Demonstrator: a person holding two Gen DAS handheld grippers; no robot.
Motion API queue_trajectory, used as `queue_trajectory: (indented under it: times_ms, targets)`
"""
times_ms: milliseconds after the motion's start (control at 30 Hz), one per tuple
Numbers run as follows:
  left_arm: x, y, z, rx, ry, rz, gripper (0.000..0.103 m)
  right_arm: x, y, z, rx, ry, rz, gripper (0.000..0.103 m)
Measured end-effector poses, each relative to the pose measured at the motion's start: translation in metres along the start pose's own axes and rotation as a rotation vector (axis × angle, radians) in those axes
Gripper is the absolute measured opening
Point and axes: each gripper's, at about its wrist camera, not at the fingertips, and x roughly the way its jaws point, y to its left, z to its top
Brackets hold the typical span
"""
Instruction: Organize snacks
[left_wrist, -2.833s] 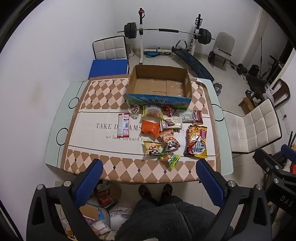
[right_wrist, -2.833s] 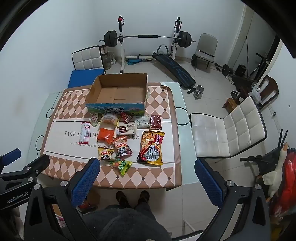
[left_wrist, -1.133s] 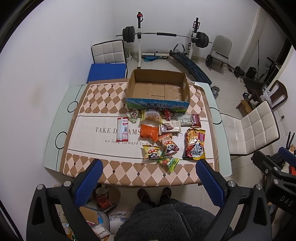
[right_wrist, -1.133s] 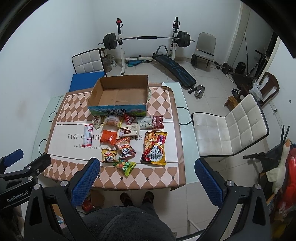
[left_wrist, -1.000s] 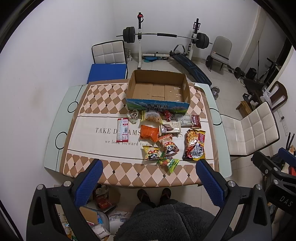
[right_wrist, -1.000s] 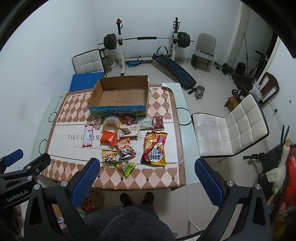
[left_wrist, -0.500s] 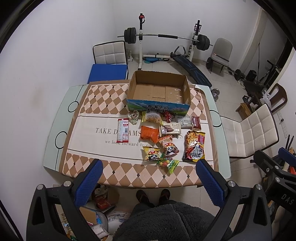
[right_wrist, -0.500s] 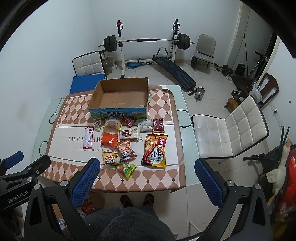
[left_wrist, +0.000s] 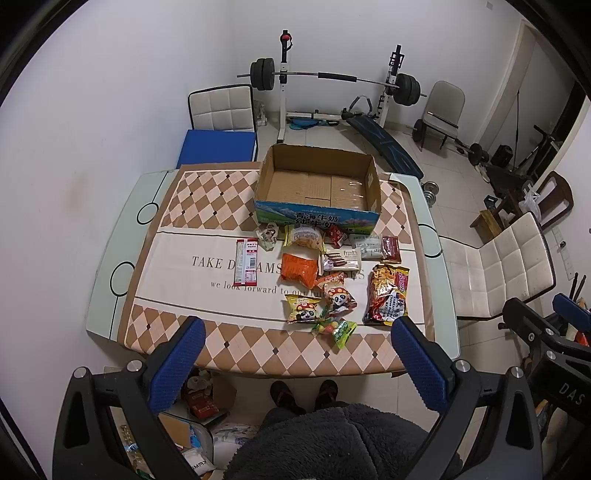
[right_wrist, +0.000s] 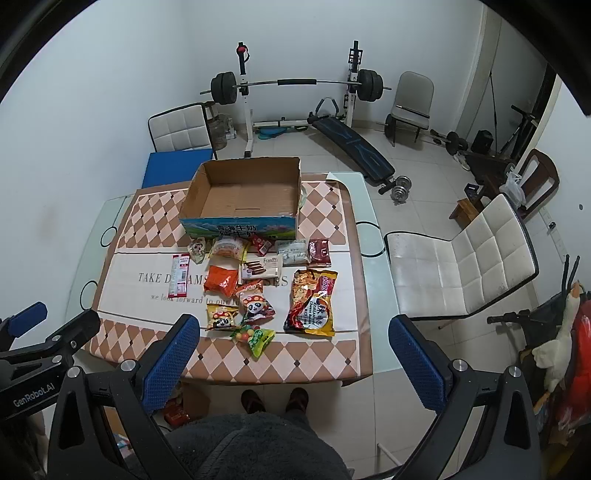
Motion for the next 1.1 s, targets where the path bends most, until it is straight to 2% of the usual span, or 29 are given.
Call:
queue_trajectory:
  times_ms: [300,467,633,700,833,1100]
  targets:
    - [0.001,0.002,-0.002,-0.001,0.0,0.001,0.103,0.001,0.003,0.003,-0.003,0.001,0.018,0.103]
    - [0.008,0.006,-0.005,-0.015,0.014,0.005,0.103,0.01,-0.009,-0.004,0.016,0.013,0.031,0.103]
    - [0.03,0.006,0.0,-0.042,-0.031,0.031,0.103,0.032,-0.028,-0.003,0.056,0.026,0.024,0.103]
    - [0.049,0.006,0.004,-0.051,-0.029,0.025,0.103,0.051,-0.037,0.001,0.076,0.048,0.014,0.103]
    - [0.098,0.007,0.013,-0.066,0.034,0.009,0.103,0.106,-0.056,0.009,0.113,0.112,0.012,0.103]
    - [0.216,0.005,0.019,-0.116,0.203,0.037,0.103,0.263,-0.088,0.007,0.177,0.319,-0.002,0.103]
